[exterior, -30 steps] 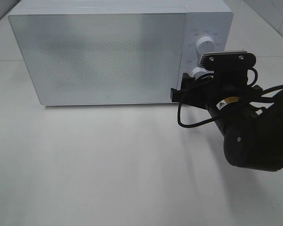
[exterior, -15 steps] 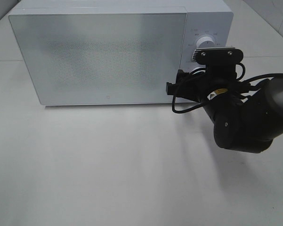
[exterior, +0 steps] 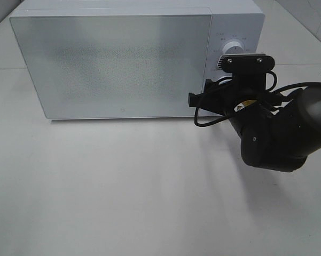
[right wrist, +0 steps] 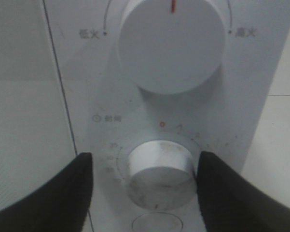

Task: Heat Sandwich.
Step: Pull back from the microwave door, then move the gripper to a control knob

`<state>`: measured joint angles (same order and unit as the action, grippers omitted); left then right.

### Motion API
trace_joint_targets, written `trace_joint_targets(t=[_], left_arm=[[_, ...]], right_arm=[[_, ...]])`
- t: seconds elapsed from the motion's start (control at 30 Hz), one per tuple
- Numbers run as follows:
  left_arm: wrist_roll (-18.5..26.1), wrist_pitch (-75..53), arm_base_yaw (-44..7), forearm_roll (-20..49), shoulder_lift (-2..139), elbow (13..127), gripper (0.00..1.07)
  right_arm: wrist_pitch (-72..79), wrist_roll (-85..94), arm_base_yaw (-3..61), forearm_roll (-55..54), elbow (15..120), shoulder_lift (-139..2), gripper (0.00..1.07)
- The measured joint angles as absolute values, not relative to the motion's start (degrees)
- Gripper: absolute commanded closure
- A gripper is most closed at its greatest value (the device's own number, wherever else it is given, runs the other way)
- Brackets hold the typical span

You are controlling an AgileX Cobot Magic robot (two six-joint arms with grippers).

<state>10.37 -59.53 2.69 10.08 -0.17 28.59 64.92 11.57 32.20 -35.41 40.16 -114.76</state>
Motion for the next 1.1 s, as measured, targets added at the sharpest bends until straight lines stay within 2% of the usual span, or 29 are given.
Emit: trace_joint_targets(t=[0.07, 0.1, 0.23, 0.8, 1.1], left_arm=[[10.37, -59.53, 2.69, 10.08, -0.17, 28.59, 0.03], [10.37, -59.53, 2.69, 10.08, -0.17, 28.59, 0.03], [10.37, -59.53, 2.69, 10.03, -0.17, 28.59, 0.03], [10.37, -59.53, 2.69, 10.03, -0.17, 28.59, 0.03], [10.37, -59.53, 2.69, 10.03, -0.17, 28.59, 0.03]], right_arm=[[64.97, 11.57, 31.91, -36.33, 40.16, -114.76, 0.79], [65.03, 11.8, 31.91, -36.5, 40.16, -114.76, 0.88], [65.03, 12.32, 31.91, -36.5, 40.16, -114.76, 0.96], [65.09, 13.18, 31.91, -36.5, 40.16, -114.76, 0.9], [65.2, 6.7, 31.91, -36.9, 40.16, -114.76, 0.89]])
